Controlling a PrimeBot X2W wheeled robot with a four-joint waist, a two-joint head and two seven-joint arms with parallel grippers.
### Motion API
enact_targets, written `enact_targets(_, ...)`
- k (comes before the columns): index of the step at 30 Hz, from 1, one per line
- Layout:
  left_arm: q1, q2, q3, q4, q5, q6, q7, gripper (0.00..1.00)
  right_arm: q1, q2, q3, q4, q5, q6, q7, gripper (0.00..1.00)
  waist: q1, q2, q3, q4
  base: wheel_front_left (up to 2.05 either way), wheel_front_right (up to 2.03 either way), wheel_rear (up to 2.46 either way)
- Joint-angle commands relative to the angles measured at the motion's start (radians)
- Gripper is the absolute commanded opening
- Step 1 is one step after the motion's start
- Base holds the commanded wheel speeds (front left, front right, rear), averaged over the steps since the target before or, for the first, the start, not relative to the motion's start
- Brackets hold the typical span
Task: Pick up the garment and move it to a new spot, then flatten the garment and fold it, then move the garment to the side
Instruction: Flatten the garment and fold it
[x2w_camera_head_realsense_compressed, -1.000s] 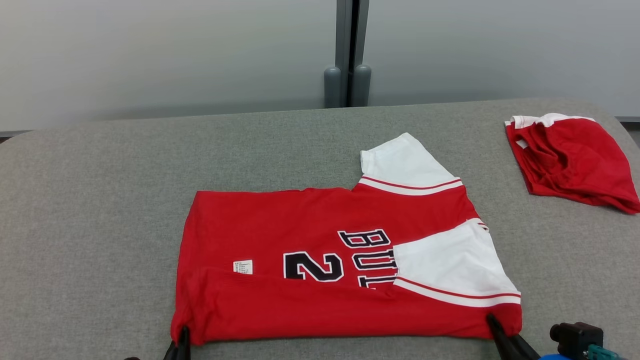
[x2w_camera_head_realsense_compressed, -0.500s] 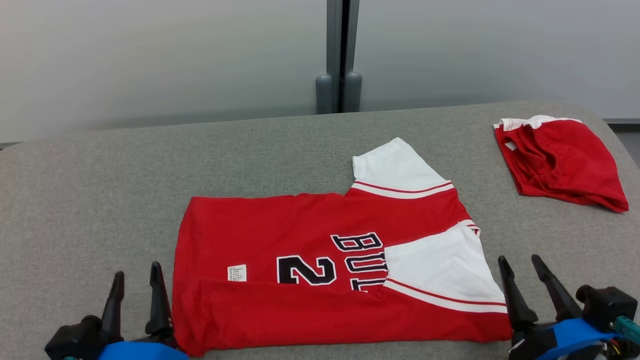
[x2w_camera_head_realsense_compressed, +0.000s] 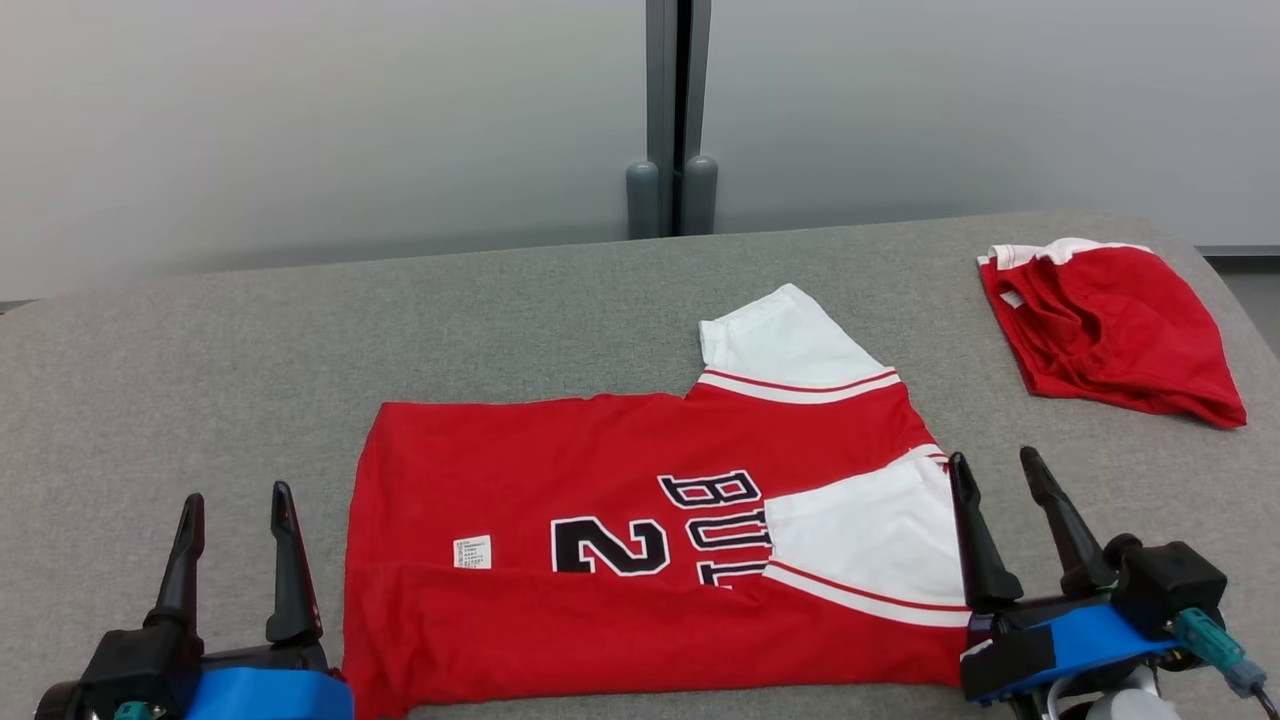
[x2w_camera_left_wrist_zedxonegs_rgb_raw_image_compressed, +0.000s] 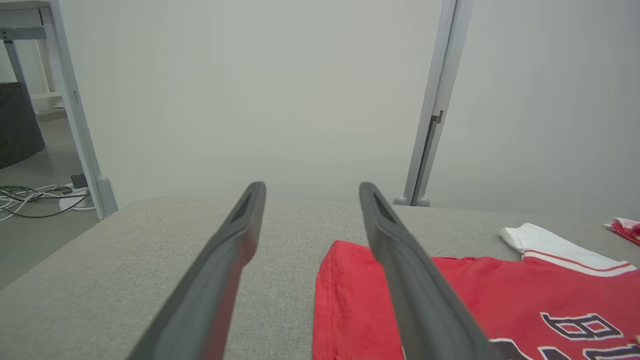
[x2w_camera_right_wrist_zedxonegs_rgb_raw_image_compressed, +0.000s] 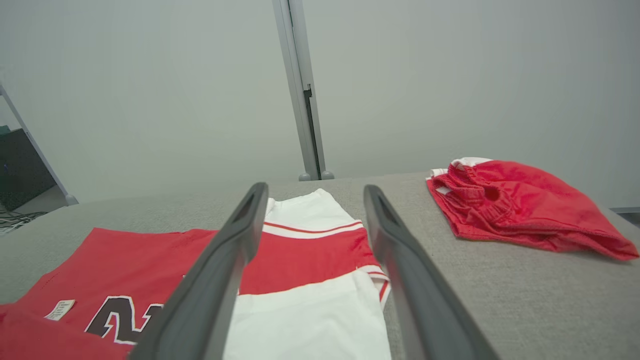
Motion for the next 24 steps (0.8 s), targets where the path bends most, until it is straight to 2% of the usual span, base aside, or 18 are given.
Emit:
enact_targets(1,-0.009,-0.004,0.006,0.004,0.007,-0.005,-0.004,1.0,-0.003,0.003,0.002,0.006,-0.004,0.001,-0.005,1.0,-0.0001,0.0,-0.001,0.001,0.0,0.0,0.0)
enact_targets(10,-0.005,-0.035,0.025,0.082,0.04,-0.034,-0.004,1.0,0.028,0.021,0.015,0.056,-0.043,0.001,-0.006,1.0,-0.0001,0.0,-0.018,0.01,0.0,0.0,0.0)
enact_targets(19,-0.013,-0.041,0.03,0.196,0.045,-0.065,-0.004,1.0,0.028,0.023,0.04,0.174,-0.058,0.001,-0.006,1.0,-0.0001,0.0,-0.027,0.014,0.0,0.0,0.0)
enact_targets(24,-0.026,-0.044,0.036,0.22,0.054,-0.069,-0.004,1.0,0.016,0.024,0.042,0.197,-0.053,0.001,-0.006,1.0,-0.0001,0.0,-0.027,0.017,0.0,0.0,0.0)
